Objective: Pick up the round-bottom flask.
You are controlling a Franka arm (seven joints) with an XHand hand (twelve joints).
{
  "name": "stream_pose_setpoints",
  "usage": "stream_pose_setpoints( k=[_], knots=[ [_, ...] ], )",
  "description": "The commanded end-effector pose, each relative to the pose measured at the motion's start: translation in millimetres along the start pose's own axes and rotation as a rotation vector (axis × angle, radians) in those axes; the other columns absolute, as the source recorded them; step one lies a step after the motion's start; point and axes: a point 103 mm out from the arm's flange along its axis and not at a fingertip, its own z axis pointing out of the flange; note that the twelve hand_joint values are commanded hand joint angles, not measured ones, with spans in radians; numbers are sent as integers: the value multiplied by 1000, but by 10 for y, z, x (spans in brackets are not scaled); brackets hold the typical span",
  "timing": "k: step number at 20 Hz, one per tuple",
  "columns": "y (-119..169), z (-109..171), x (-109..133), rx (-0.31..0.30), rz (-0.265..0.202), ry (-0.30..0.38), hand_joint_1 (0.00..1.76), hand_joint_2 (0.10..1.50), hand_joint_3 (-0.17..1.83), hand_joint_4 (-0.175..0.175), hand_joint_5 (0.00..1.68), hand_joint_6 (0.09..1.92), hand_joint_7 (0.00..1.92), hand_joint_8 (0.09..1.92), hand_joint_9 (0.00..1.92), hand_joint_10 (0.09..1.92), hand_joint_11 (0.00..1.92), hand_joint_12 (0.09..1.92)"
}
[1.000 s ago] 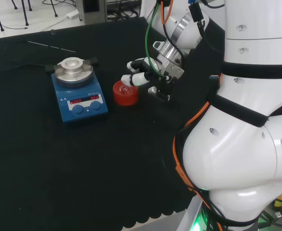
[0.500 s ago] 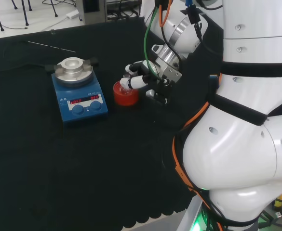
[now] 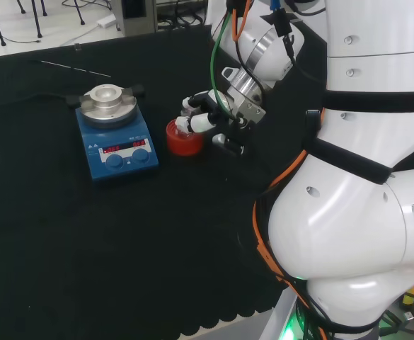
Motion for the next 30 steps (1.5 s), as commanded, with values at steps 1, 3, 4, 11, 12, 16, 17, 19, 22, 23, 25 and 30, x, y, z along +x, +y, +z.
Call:
stream_pose_setpoints(
  k=[1,3,4,11,12,16,17,19,22,23,25,30],
  knots=[
    [12,38,-16,-6,-1,-6,914,576,664,-1,662,87,386,576,511,583,45,1362],
    [13,56,-11,-13,-3,-9,915,576,667,-1,666,87,388,575,514,581,47,1361],
    [15,59,-9,-15,-5,-9,915,576,668,-1,670,87,390,575,515,581,47,1360],
    [25,62,-23,-36,-5,-2,916,583,677,-1,694,91,405,576,522,577,54,1357],
    [24,65,-27,-39,-4,-2,916,587,679,-1,709,100,409,576,526,576,57,1357],
    [25,86,-21,-40,-5,-10,914,602,690,1,742,184,432,563,551,555,72,1352],
    [23,96,-17,-42,-4,-13,914,604,691,1,729,242,438,555,559,545,77,1346],
    [23,103,-14,-45,-5,-16,914,608,693,1,676,400,445,547,568,533,79,1346],
    [26,106,-11,-47,-6,-17,912,615,697,1,633,551,450,548,572,532,80,1352],
    [28,104,-9,-48,-6,-17,912,617,698,1,633,569,453,549,574,533,80,1353],
    [36,95,-6,-51,-4,-17,911,620,700,2,636,605,456,551,578,534,84,1351],
    [43,105,2,-61,-1,-20,909,633,706,4,668,665,461,554,586,537,91,1350]
  ],
)
